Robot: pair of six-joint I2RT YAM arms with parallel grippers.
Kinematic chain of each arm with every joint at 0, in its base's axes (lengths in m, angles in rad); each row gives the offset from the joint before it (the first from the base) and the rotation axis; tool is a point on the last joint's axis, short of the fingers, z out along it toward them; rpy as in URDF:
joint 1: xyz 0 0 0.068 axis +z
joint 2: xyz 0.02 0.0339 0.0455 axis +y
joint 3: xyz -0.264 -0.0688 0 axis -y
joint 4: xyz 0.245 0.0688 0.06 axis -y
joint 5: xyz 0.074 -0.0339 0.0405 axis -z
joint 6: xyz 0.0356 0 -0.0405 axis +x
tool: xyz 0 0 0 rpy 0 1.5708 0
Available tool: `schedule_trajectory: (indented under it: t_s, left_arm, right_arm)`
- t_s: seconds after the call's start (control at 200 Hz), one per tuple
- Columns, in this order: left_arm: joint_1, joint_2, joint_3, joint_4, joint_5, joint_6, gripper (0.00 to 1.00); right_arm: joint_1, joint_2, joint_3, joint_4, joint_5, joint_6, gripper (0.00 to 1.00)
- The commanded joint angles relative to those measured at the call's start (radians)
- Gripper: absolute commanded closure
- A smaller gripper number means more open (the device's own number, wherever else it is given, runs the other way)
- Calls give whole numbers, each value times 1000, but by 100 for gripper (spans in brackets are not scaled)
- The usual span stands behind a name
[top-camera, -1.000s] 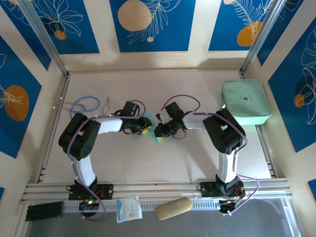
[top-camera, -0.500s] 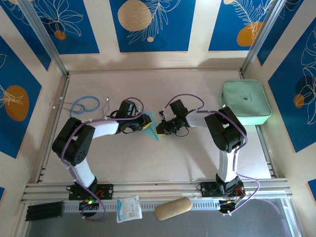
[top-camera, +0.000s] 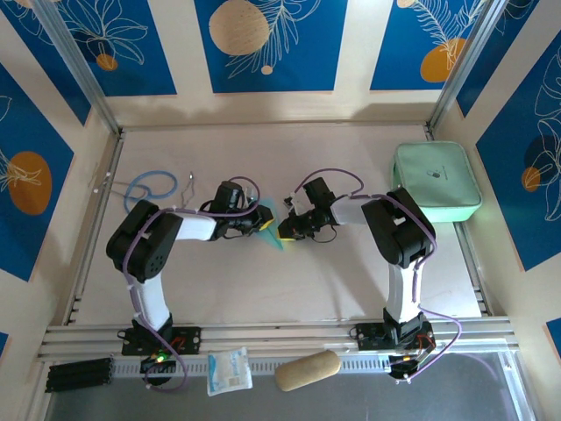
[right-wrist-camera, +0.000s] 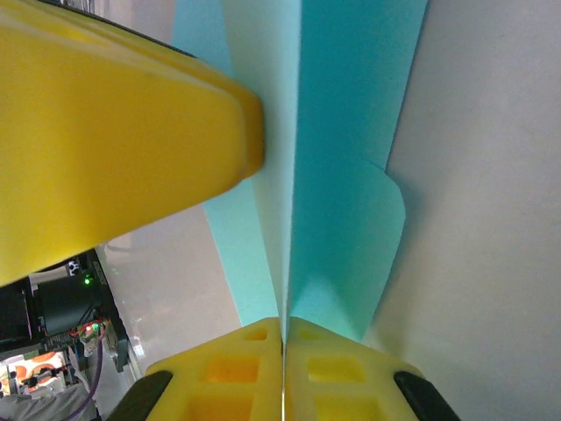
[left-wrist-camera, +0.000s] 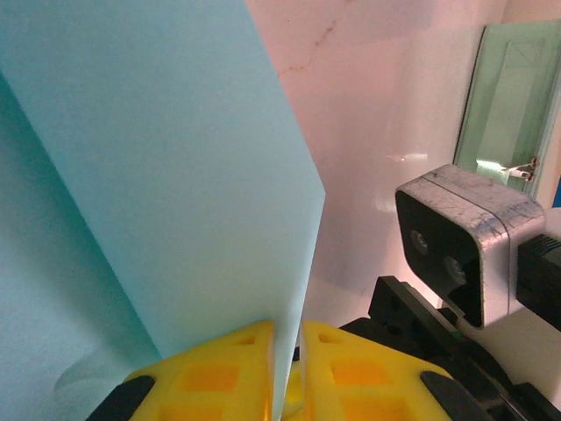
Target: Fold a paper plane with a square sheet of paper (pick it up from the middle)
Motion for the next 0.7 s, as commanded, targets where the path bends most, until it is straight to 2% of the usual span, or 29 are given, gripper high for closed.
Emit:
schedule_trajectory:
  t_s: [0.0, 0.3, 0.695]
  left_arm:
    - [8, 21, -3, 33, 26, -5, 84]
    - [8, 41, 16, -5, 27, 6, 85]
    - [7, 47, 30, -4, 38, 9, 84]
  right_arm:
    - [-4, 13, 3, -32, -15, 3, 88]
    - [-5, 3, -3, -34, 0, 17, 85]
    - [-4, 13, -5, -48, 45, 38, 88]
